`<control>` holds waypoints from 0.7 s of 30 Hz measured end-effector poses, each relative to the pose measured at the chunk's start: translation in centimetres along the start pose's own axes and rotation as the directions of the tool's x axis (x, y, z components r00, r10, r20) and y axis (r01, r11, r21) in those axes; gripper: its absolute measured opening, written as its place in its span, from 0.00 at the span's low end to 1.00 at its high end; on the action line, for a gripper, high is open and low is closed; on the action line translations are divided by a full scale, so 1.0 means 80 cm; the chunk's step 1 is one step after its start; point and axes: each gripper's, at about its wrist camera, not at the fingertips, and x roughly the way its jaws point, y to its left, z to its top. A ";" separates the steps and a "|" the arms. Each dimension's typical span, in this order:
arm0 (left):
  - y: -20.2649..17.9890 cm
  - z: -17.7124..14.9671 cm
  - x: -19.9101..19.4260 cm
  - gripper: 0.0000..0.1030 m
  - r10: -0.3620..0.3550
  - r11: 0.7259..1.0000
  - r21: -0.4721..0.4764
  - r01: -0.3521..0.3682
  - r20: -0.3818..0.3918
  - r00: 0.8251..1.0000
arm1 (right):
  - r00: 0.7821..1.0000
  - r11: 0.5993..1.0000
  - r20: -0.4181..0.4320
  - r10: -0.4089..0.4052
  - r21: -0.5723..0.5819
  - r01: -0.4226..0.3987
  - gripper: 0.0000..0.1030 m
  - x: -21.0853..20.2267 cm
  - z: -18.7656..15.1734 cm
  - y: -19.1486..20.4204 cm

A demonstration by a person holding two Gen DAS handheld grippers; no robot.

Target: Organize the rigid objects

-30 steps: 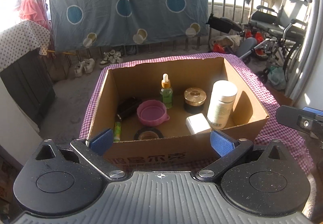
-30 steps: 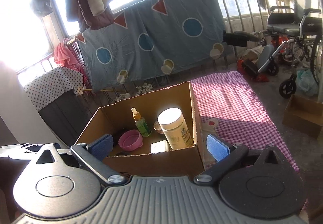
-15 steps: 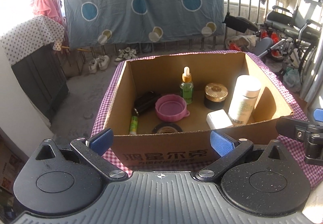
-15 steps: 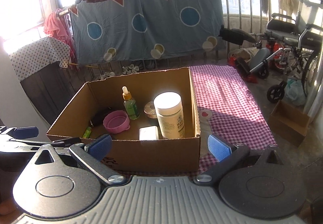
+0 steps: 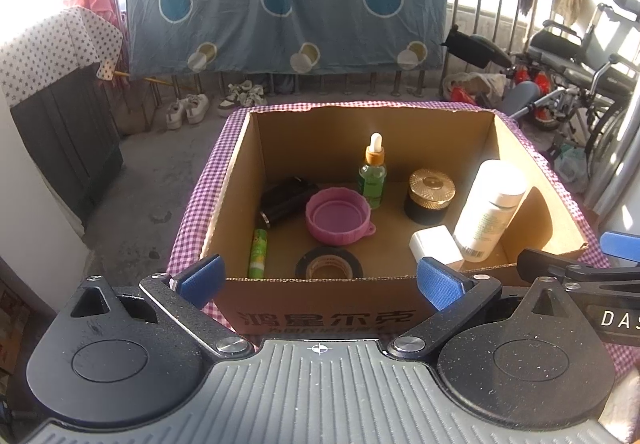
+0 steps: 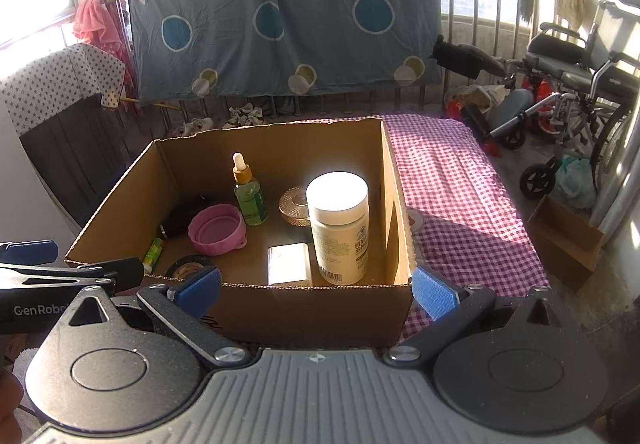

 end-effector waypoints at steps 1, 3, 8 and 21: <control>0.000 0.000 0.001 0.99 0.001 1.000 -0.001 -0.001 -0.002 1.000 | 1.000 1.000 -0.001 -0.011 -0.011 0.011 1.00 0.002 0.001 0.002; 0.001 0.001 0.002 0.99 0.005 1.000 -0.001 -0.005 -0.008 1.000 | 1.000 1.000 -0.003 -0.018 -0.020 0.018 1.00 0.003 0.001 0.004; 0.003 0.001 0.004 0.99 0.006 1.000 -0.004 -0.006 -0.026 1.000 | 1.000 1.000 -0.016 -0.017 -0.025 0.017 1.00 0.005 0.002 0.004; 0.006 -0.004 0.006 0.99 0.018 1.000 -0.005 -0.018 -0.055 0.998 | 0.999 0.999 -0.048 -0.017 -0.030 0.016 1.00 0.012 -0.003 0.006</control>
